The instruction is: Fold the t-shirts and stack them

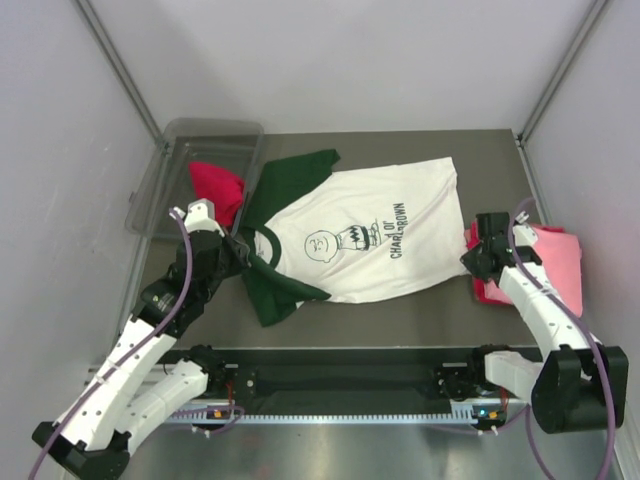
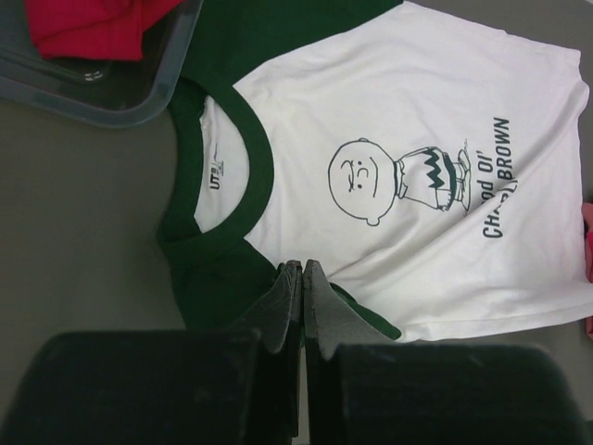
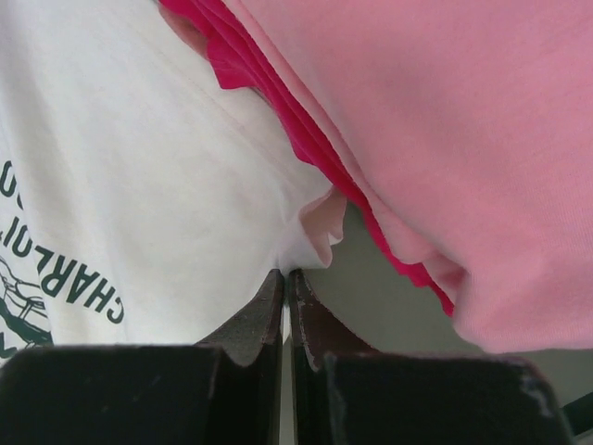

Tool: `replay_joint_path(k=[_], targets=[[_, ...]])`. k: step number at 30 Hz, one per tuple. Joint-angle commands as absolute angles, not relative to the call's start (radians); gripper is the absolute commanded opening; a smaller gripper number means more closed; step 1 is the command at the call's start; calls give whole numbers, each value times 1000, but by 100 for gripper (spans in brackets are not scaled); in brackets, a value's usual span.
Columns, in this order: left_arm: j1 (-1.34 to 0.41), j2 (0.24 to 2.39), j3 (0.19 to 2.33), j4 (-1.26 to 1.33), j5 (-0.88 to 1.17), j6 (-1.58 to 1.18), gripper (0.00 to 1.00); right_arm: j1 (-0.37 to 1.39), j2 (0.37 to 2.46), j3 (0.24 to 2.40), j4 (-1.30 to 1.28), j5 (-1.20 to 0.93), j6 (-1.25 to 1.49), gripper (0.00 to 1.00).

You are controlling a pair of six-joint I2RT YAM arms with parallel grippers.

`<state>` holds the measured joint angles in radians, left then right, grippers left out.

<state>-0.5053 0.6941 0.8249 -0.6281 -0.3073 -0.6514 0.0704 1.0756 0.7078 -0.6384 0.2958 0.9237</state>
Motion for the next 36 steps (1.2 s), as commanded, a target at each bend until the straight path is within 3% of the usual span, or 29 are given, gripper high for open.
replay_joint_path(k=[1, 36], targets=[[-509, 741, 905, -558, -357, -606, 0, 84, 1101, 761, -609, 304, 904, 0], [-477, 1152, 1115, -327, -616, -548, 0, 34, 1523, 1170, -601, 302, 807, 0]])
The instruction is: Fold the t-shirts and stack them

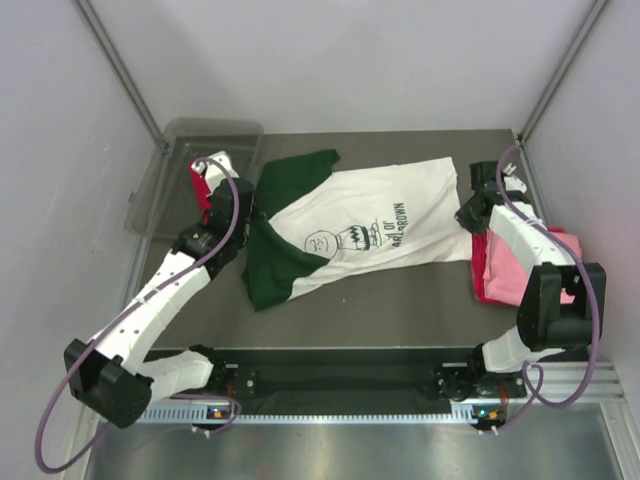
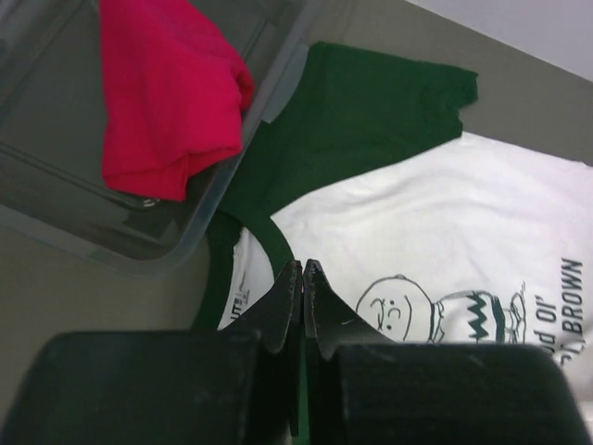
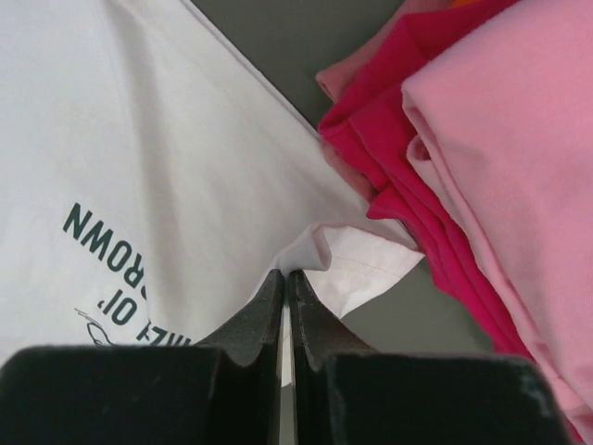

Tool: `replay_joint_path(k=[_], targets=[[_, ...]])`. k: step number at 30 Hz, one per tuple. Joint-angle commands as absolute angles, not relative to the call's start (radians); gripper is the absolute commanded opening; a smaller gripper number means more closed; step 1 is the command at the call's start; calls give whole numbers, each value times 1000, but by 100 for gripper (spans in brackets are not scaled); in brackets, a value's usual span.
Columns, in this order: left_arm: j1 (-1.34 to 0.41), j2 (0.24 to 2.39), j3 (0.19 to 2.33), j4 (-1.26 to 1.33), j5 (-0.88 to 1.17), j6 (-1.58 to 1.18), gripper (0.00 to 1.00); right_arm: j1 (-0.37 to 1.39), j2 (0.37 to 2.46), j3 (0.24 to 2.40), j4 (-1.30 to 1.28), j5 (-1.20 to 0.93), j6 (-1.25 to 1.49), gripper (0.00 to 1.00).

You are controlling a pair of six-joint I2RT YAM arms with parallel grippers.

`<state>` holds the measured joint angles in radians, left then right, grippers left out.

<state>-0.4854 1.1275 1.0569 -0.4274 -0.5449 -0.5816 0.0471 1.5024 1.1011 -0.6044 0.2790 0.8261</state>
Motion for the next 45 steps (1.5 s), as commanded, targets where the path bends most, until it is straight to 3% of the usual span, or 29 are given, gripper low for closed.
replay_joint_path(k=[1, 15, 40, 45], targets=[[-473, 1182, 1126, -325, -629, -543, 0, 34, 1543, 1178, -603, 304, 805, 0], [-281, 1377, 1163, -137, -476, -583, 0, 25, 1718, 1331, -601, 304, 805, 0], [-230, 1634, 1273, 51, -397, -566, 0, 21, 1914, 1531, -621, 311, 785, 0], [-225, 1686, 1287, 112, -338, -534, 0, 21, 1901, 1526, -600, 291, 762, 15]])
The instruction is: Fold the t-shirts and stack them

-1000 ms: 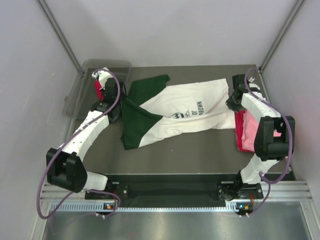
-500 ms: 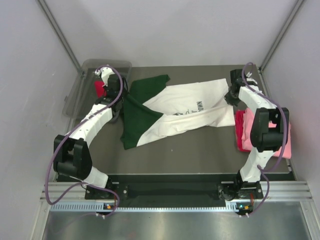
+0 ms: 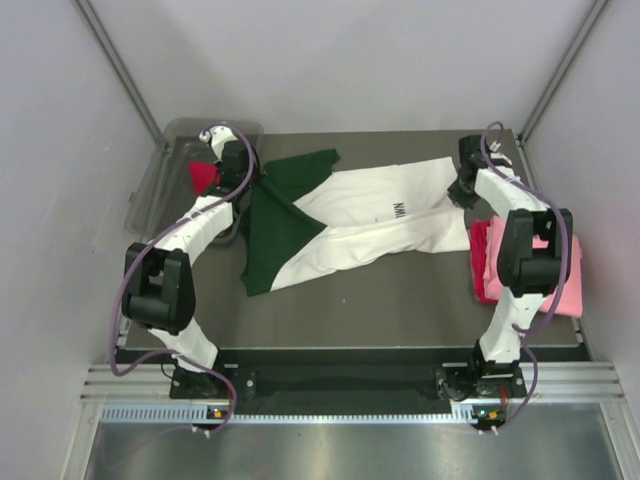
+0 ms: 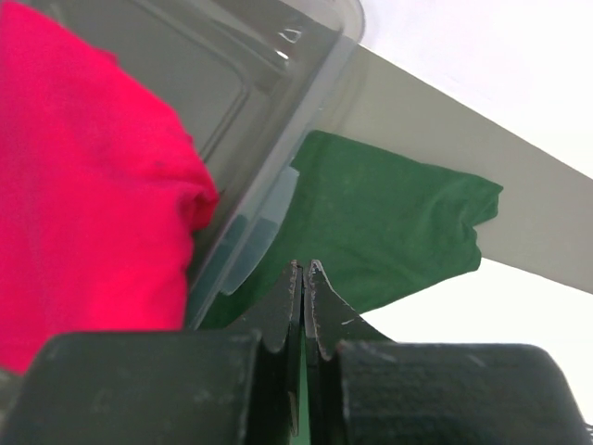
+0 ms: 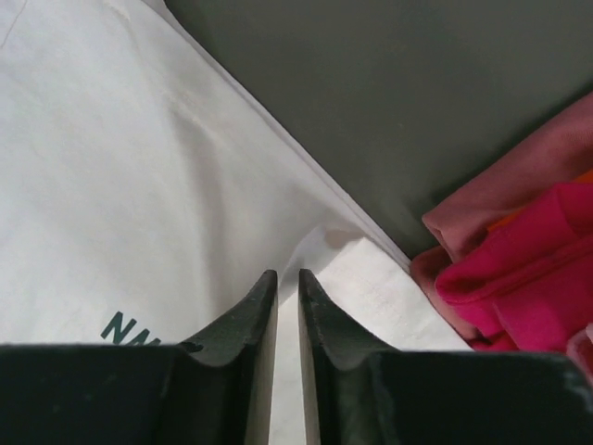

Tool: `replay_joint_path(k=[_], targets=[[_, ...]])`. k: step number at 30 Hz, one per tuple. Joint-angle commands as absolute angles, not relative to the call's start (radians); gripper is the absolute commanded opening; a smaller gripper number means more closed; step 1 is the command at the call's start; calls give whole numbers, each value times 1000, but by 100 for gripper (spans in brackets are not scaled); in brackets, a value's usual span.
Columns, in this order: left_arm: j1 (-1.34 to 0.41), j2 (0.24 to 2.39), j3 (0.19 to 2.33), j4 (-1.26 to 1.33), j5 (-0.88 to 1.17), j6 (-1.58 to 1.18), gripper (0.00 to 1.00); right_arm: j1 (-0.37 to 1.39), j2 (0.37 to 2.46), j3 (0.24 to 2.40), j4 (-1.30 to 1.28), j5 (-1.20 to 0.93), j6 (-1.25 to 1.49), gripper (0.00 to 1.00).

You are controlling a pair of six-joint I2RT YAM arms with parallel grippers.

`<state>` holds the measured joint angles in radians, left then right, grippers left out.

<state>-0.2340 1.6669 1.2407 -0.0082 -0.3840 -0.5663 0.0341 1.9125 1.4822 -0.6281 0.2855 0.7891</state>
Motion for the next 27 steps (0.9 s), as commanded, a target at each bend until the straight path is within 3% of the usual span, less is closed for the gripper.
replay_joint_path(k=[1, 3, 5, 12, 13, 20, 27], targets=[[-225, 1693, 1299, 120, -330, -532, 0, 21, 1896, 1526, -598, 291, 756, 17], [-224, 1713, 1310, 127, -307, -520, 6, 21, 1884, 1514, -595, 291, 753, 37], [-222, 1724, 1331, 121, -281, -503, 27, 21, 1847, 1493, -589, 287, 746, 53], [-221, 1645, 1341, 83, -293, -488, 63, 26, 1675, 1287, -528, 250, 733, 55], [-222, 1631, 1341, 69, -290, -486, 72, 26, 1627, 1254, -523, 250, 739, 55], [-251, 1445, 1270, -112, -235, -560, 83, 54, 1450, 959, -445, 244, 788, 53], [-354, 1175, 1073, -307, -313, -650, 86, 69, 1472, 879, -400, 284, 889, 50]])
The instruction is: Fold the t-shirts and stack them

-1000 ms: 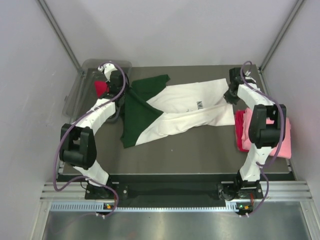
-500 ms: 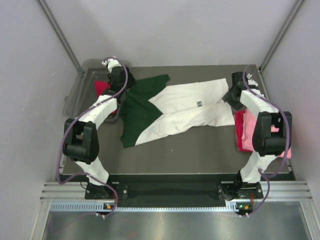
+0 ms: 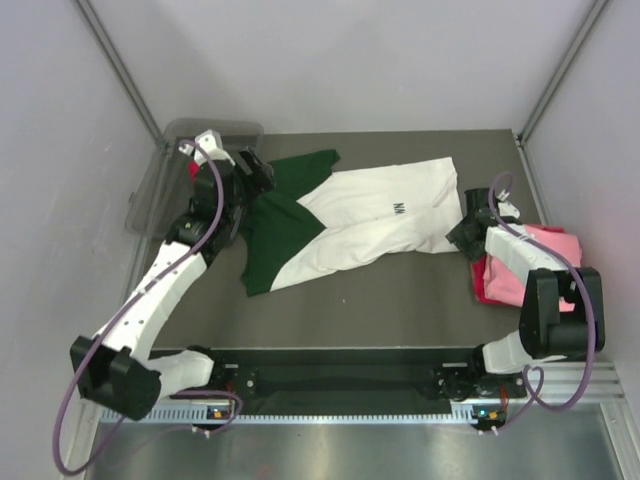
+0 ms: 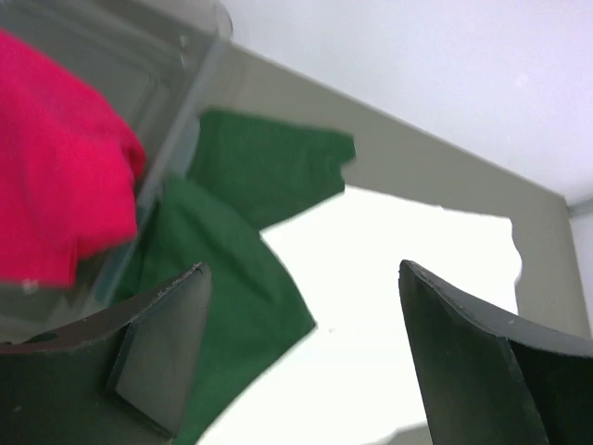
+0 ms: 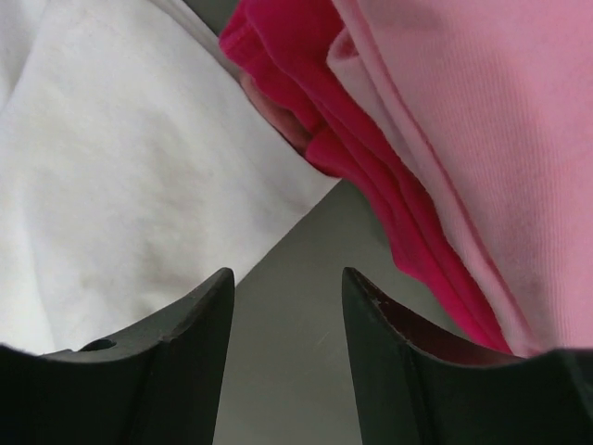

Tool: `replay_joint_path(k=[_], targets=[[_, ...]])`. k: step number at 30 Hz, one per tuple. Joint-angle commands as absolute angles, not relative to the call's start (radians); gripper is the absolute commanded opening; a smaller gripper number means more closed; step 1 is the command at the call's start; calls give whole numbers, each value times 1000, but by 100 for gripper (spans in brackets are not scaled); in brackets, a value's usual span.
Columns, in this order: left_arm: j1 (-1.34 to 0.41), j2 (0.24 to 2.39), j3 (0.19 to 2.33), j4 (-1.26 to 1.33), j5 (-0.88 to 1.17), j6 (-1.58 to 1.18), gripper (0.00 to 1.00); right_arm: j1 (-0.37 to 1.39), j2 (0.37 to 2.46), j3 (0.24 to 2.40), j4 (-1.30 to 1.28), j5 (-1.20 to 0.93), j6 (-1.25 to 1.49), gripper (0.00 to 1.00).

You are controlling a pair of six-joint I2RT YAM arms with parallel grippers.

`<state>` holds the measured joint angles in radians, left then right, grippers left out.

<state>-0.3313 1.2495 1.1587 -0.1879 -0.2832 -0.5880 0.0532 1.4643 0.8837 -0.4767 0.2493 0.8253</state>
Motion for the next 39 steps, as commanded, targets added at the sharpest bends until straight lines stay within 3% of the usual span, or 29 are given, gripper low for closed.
replay_joint_path(k=[1, 12, 15, 16, 17, 28, 39], targets=[[-368, 1143, 1040, -317, -308, -679, 86, 75, 1480, 871, -385, 291, 900, 50], [-402, 747, 654, -374, -290, -851, 83, 86, 1644, 925, -356, 405, 1037, 44], [-400, 704, 615, -397, -291, -862, 82, 94, 1664, 939, -357, 434, 1042, 33], [-402, 693, 608, -406, -291, -865, 82, 94, 1666, 943, -371, 436, 1042, 5], [-402, 689, 600, -414, -291, -865, 82, 92, 1661, 943, -388, 448, 1052, 0], [-422, 684, 459, -456, -225, -910, 79, 95, 1398, 718, -419, 439, 986, 0], [-439, 687, 347, -372, -242, -965, 73, 94, 1281, 661, -453, 439, 900, 0]])
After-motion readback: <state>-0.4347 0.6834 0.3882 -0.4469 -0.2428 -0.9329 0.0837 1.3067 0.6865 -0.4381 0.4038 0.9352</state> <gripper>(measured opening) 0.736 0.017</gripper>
